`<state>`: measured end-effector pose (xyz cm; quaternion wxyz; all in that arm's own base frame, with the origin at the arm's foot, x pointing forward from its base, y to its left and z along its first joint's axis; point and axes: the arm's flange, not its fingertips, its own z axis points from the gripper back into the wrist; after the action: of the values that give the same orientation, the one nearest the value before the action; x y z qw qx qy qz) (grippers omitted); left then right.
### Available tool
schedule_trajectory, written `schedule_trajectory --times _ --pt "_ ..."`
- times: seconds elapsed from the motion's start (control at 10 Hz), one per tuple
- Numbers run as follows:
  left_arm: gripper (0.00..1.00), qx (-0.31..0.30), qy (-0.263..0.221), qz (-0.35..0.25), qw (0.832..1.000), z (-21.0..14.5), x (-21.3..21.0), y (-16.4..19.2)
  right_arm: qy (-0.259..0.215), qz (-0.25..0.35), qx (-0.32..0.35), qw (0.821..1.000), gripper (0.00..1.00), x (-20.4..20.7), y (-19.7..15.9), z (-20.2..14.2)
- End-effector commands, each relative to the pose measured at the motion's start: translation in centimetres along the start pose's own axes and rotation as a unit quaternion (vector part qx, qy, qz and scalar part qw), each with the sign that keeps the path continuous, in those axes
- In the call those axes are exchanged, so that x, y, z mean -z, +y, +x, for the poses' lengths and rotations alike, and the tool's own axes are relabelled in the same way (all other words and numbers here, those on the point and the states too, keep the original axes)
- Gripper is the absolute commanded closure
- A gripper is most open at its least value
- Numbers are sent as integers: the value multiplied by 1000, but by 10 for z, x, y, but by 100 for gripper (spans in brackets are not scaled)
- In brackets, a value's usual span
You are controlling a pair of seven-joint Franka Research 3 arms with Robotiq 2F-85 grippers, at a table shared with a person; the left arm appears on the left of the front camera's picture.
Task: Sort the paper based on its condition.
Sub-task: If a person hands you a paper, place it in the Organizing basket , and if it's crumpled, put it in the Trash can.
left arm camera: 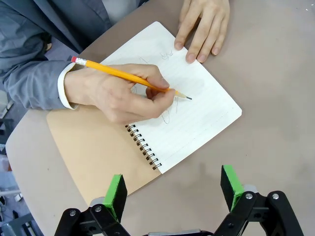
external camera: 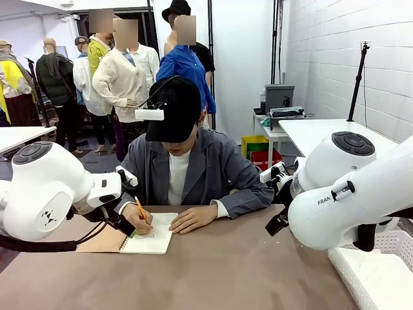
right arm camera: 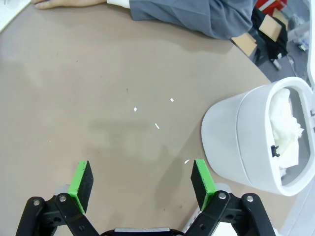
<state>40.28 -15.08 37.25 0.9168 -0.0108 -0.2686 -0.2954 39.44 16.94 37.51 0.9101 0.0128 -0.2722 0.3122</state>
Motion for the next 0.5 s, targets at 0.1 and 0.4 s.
schedule_trajectory --times 0.1,0.4 --pt "0 0 0 0 1000 0 0 0 0 0 0 1000 0 0 0 0" --pt "0 0 0 0 1000 0 0 0 0 0 0 1000 0 0 0 0"
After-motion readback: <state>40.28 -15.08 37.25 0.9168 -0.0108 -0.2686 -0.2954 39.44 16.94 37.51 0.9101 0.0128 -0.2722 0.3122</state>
